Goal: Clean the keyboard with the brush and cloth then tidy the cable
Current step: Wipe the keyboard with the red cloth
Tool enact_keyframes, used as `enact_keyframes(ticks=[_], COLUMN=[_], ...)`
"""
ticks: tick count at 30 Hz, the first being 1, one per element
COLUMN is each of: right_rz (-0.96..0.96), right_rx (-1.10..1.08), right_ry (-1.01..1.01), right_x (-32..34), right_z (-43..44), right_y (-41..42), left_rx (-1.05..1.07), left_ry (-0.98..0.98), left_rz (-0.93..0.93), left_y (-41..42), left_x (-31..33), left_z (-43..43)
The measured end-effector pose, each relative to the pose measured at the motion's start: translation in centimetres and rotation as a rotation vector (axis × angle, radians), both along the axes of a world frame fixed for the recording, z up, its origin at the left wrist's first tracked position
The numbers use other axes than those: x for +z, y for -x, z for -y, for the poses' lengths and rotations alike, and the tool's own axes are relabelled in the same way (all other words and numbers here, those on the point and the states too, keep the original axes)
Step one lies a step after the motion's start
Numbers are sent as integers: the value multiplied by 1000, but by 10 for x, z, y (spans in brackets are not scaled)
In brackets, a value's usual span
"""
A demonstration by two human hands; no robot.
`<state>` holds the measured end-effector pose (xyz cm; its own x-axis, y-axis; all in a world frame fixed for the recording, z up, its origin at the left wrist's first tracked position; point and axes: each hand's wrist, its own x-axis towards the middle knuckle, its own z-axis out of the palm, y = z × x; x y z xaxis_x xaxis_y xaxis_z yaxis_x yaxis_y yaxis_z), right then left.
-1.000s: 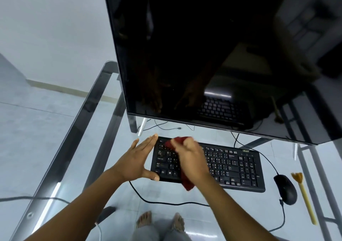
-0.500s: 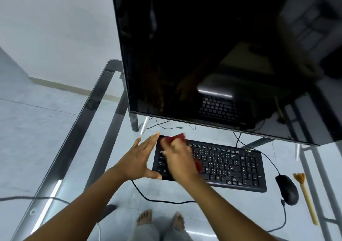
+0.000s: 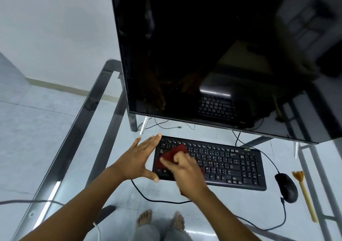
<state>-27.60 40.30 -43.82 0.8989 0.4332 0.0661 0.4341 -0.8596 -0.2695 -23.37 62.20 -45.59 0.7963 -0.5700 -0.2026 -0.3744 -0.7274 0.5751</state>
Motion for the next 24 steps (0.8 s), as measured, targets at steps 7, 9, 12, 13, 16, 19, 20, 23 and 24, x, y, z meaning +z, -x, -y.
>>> enact_keyframes(ticks=[7, 9, 12, 13, 16, 19, 20, 23, 24], right_rz=[-133, -119, -45, -67, -117, -201, -179, -149, -148], right_rx=[-47, -3, -115, -190, -102, 37, 37, 17, 2], right_ry=[-142, -147, -79, -50, -61, -67, -60, 2, 2], right_x=[11, 9, 0, 1, 5, 8, 9, 14, 15], right_z=[-22, -5, 38, 44, 21, 1, 9, 51, 63], right_y=[20, 16, 9, 10, 24, 31, 28, 27, 29], left_rx=[-4, -7, -3, -2, 2, 4, 4, 3, 7], left_ry=[-8, -15, -14, -15, -13, -9, -13, -31, -41], left_rz=[4, -3, -17, -13, 5, 3, 3, 7, 19], left_y=[0, 0, 0, 0, 1, 0, 0, 1, 2], left_x=[2, 4, 5, 5, 2, 3, 4, 5, 4], left_z=[1, 2, 2, 1, 2, 2, 2, 3, 4])
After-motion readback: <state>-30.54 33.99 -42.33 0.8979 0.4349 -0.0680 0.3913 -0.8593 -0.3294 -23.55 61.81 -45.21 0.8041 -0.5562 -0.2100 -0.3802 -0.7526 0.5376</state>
